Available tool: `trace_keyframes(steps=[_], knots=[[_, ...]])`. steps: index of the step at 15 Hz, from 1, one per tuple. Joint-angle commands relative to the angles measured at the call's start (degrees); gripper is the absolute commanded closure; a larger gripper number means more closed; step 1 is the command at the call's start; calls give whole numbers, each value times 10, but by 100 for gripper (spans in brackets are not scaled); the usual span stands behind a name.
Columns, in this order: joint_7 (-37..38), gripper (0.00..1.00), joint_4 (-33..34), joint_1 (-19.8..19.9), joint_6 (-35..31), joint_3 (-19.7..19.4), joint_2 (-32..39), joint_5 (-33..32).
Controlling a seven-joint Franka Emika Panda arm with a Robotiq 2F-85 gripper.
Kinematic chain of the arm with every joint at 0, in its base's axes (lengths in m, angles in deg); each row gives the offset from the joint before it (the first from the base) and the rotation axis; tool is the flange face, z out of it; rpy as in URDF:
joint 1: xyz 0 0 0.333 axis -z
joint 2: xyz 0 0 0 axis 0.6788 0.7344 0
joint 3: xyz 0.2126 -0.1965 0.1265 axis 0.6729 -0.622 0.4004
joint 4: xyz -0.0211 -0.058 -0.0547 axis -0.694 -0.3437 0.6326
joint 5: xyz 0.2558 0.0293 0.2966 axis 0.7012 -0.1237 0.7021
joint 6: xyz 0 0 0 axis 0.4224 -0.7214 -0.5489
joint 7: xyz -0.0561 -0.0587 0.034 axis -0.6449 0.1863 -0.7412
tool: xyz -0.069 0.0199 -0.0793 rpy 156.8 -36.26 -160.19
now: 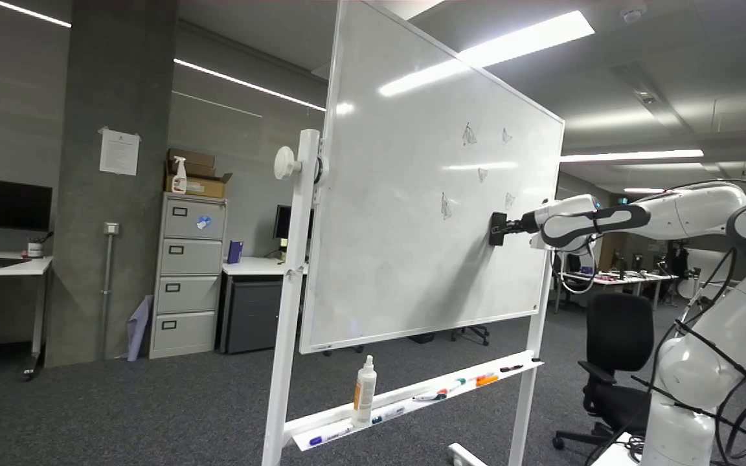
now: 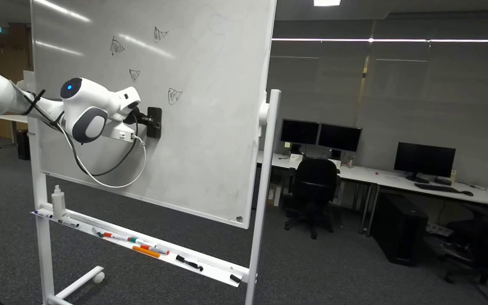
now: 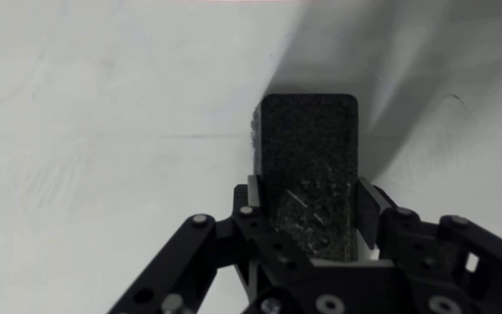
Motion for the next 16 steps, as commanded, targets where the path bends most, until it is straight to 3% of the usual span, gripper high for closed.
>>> trace_keyframes(steps=[1, 10, 16], knots=[[0, 70, 15, -21, -28, 12, 32, -1], [-15, 70, -43, -84, -17, 79, 28, -20], [-31, 70, -51, -142, 19, 78, 12, -27]])
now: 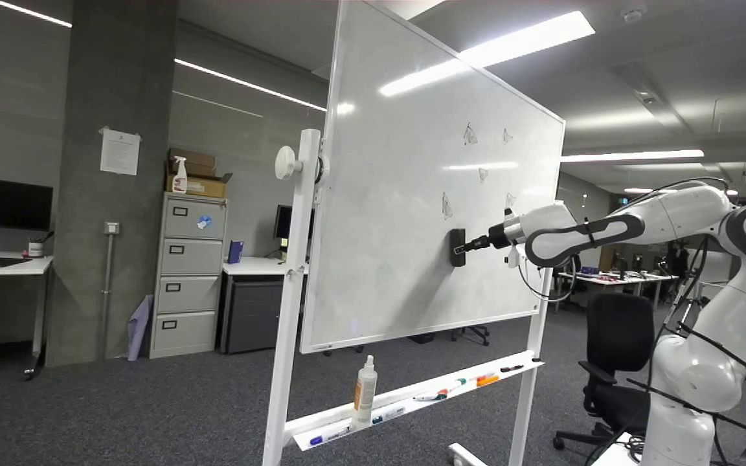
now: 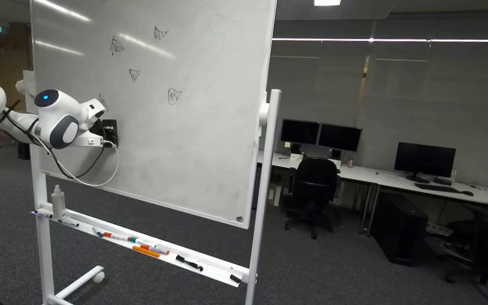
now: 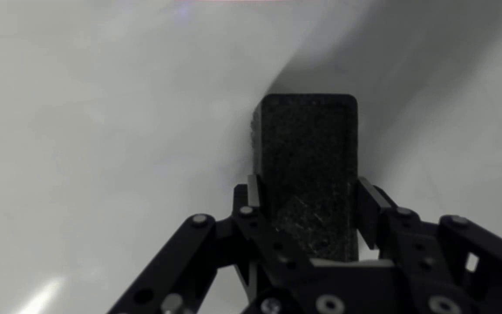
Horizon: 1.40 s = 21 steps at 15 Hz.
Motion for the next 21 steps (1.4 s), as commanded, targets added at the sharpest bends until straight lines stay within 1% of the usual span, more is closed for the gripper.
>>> trace_keyframes(steps=[1, 3, 5, 6, 7, 8, 9, 10, 11, 20, 21], knots=[[-25, 70, -1, -30, 33, -7, -25, -7], [-30, 70, -11, -52, 73, -5, -50, -3], [-32, 70, -17, -69, 134, 2, -80, -1], [-51, 70, -19, -60, 155, 23, -91, 20], [-56, 70, -21, -59, 173, 33, -104, 23], [-59, 70, -23, -50, 181, 47, -114, 20], [-60, 70, -23, -40, 178, 60, -121, 15], [-50, 70, -7, -42, 166, 56, -84, 30], [-49, 45, -9, -41, 167, 62, -90, 32], [-48, 45, -9, -36, 167, 65, -79, 37], [-48, 70, -9, -36, 167, 65, -79, 37]])
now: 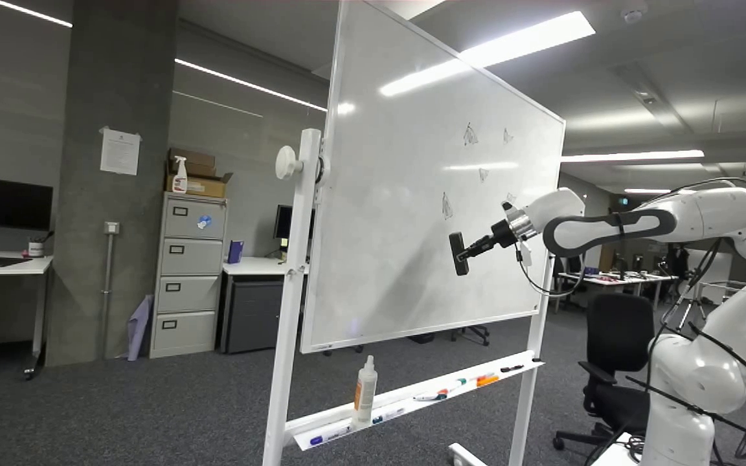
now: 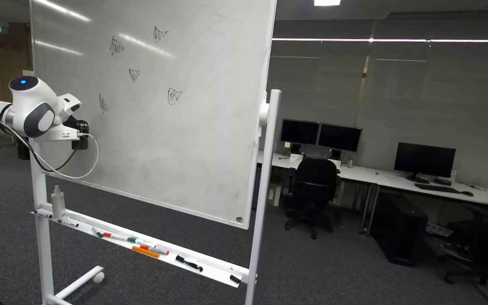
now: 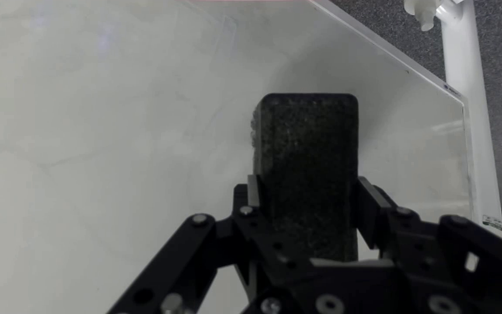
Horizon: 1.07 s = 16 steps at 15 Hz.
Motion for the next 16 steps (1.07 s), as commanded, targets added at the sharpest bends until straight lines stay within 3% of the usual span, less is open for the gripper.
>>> trace_keyframes(steps=[1, 8, 16], knots=[[-14, 70, 1, 15, -11, 15, 4, 20], [10, 70, 18, 82, -138, 62, 33, -15], [35, 70, 85, 211, -223, 151, 96, -68]])
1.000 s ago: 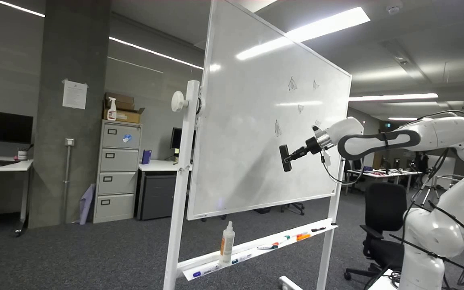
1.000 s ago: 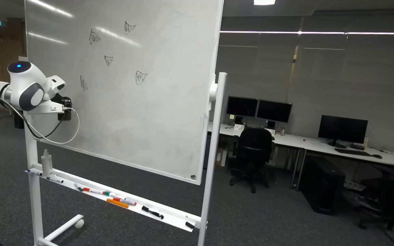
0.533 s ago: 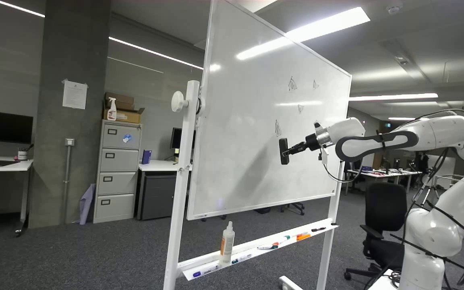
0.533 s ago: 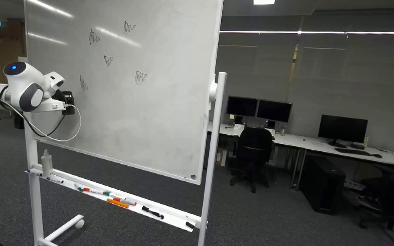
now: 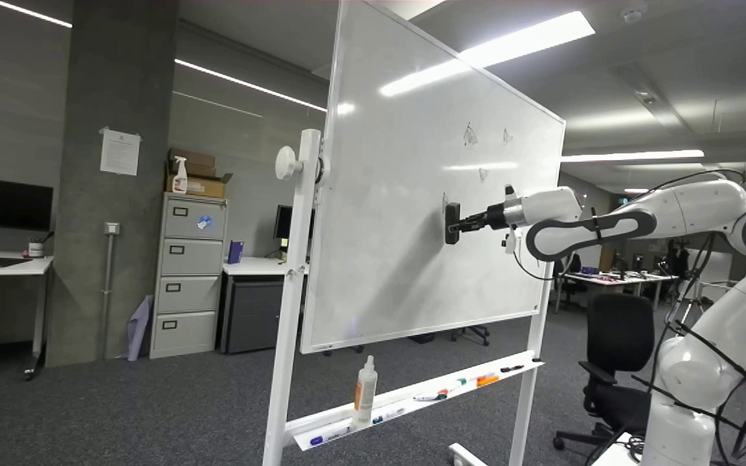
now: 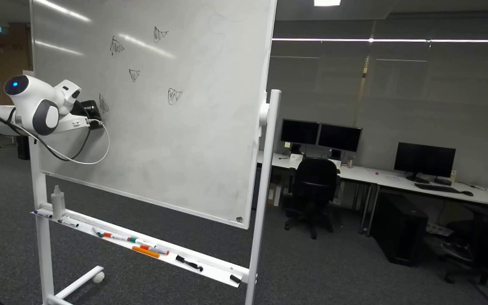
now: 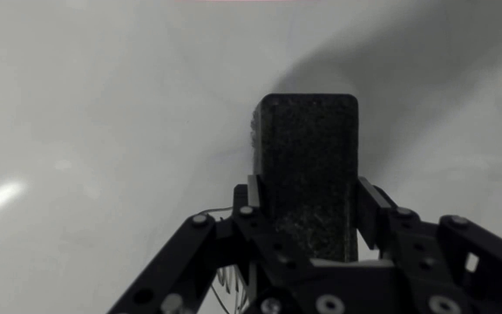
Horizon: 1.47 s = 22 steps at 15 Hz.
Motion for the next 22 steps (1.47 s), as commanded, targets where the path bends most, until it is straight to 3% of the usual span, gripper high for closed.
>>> trace_keyframes(steps=[1, 5, 12, 18, 22], knots=[[16, 70, 49, 80, -35, 60, 42, -19], [25, 70, 71, 168, -40, 137, 54, -18], [44, 70, 73, 283, -38, 243, 32, -13], [78, 70, 80, 358, -39, 284, 6, -4], [107, 70, 89, 391, -39, 280, -16, 5]])
